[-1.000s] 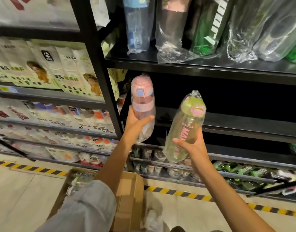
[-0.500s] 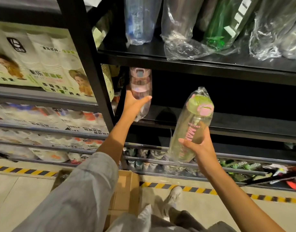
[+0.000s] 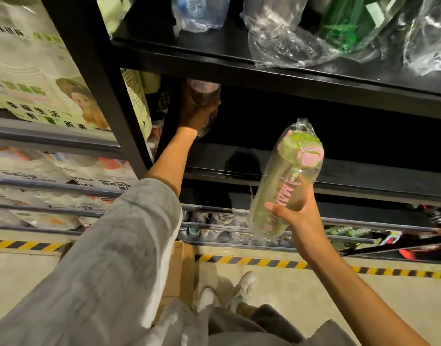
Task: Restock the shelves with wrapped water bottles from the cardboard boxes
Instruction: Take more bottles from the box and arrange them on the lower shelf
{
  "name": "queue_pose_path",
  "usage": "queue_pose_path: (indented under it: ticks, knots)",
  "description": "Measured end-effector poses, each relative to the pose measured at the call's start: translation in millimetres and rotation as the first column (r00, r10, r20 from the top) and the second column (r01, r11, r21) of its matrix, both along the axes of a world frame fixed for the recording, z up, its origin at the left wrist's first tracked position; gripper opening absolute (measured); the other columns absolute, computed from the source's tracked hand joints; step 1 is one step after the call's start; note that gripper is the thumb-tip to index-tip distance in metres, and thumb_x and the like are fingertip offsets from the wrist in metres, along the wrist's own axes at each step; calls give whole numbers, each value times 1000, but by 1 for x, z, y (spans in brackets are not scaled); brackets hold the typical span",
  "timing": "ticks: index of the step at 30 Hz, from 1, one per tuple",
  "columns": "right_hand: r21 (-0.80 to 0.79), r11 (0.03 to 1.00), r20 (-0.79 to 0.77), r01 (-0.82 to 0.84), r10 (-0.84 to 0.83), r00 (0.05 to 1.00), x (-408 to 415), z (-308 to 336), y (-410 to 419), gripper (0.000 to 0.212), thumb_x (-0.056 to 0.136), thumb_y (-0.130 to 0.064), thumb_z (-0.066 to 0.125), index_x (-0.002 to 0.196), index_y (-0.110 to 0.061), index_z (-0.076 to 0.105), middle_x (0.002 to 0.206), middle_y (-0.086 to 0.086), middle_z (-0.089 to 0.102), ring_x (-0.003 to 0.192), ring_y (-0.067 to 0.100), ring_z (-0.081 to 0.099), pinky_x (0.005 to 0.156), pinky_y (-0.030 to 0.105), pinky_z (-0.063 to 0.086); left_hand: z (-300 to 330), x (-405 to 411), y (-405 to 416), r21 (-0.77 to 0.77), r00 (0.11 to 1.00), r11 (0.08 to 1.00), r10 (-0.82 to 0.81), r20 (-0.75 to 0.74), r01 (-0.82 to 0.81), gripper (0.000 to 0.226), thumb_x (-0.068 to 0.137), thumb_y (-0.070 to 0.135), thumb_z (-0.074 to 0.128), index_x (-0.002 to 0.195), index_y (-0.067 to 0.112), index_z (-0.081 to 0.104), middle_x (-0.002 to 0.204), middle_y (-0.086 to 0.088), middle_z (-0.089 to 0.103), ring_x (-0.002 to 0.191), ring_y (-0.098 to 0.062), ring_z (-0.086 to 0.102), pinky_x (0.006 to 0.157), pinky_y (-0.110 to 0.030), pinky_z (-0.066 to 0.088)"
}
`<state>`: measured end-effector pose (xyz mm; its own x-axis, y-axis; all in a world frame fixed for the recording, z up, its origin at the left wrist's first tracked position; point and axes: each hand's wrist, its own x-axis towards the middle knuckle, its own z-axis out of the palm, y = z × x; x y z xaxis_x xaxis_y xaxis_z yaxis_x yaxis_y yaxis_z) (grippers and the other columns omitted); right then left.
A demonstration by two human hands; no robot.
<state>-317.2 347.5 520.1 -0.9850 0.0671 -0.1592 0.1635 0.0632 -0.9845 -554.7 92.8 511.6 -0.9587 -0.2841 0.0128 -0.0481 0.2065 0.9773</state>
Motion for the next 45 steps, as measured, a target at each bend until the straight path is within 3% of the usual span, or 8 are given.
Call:
queue_pose_path:
  ticks: [10, 14, 17, 21, 24, 29, 40, 45]
  knots:
    - [-7, 999, -25, -37, 37, 999, -8, 10, 5, 90, 73, -14, 92, 146, -34, 44, 135, 2, 68, 125, 25, 66, 107, 56, 51, -1, -3, -4, -24, 998, 1000, -3, -63, 1, 109, 78, 26, 91, 160, 7, 21, 163, -13, 34, 150, -25, 35, 108, -14, 27]
    - [-5, 998, -73, -55, 54, 996, -22, 20, -8, 86, 72, -20, 90, 143, -38, 45, 134, -5, 68, 123, 16, 66, 107, 49, 53, -1, 32, -18, -193, 1000, 981, 23, -3, -23, 124, 71, 62, 86, 163, 10, 21, 166, -13, 32, 152, -29, 33, 122, -30, 27]
    - [6, 998, -123, -58, 58, 991, -39, 23, -17, 84, 76, -19, 92, 143, -37, 45, 135, -6, 66, 126, 15, 64, 108, 49, 51, -9, 75, -22, -256, 993, 966, -4, 120, 35, 110, 73, 70, 74, 155, 7, 37, 147, -12, 52, 135, -30, 50, 108, -37, 45]
    - [24, 996, -180, -88, 91, 980, -62, 26, -32, 76, 80, -13, 89, 141, -24, 45, 135, 2, 64, 123, 16, 65, 104, 45, 55, -36, 129, -23, -550, 981, 817, -97, 169, 176, 92, 96, 64, 58, 161, 6, 26, 166, -13, 26, 154, -30, 25, 124, -45, 29]
    - [24, 993, -204, -112, 115, 972, -79, 29, -42, 74, 79, -7, 89, 135, -23, 44, 135, 7, 61, 122, 16, 65, 99, 35, 57, -53, 148, -28, -667, 962, 696, -149, 228, 266, 84, 101, 65, 45, 162, 9, 28, 170, -9, 20, 158, -29, 13, 129, -44, 15]
    - [68, 993, -155, -100, 110, 982, -108, 14, -50, 74, 77, -8, 90, 134, -16, 43, 132, 7, 62, 119, 15, 66, 101, 36, 56, -63, 157, -38, -813, 939, 474, -235, 253, 338, 84, 104, 60, 41, 165, 8, 14, 173, -10, 6, 160, -23, -3, 129, -37, -2]
    - [84, 996, 87, -42, 35, 996, -165, -5, -62, 49, 66, -32, 96, 100, -4, 76, 107, 6, 78, 104, 22, 74, 94, 41, 59, -73, 153, -36, -839, 946, 442, -209, 249, 318, 78, 107, 52, 40, 164, 7, 14, 173, -12, 7, 160, -24, -1, 127, -33, -7]
    - [43, 998, 235, -38, 27, 972, -196, -4, -76, 86, 76, -43, 89, 146, -5, 56, 146, 9, 60, 134, 28, 58, 112, 37, 47, -75, 153, -33, -829, 961, 488, -187, 204, 271, 76, 107, 48, 47, 163, 6, 18, 172, -13, 12, 160, -27, 3, 119, -25, -15]
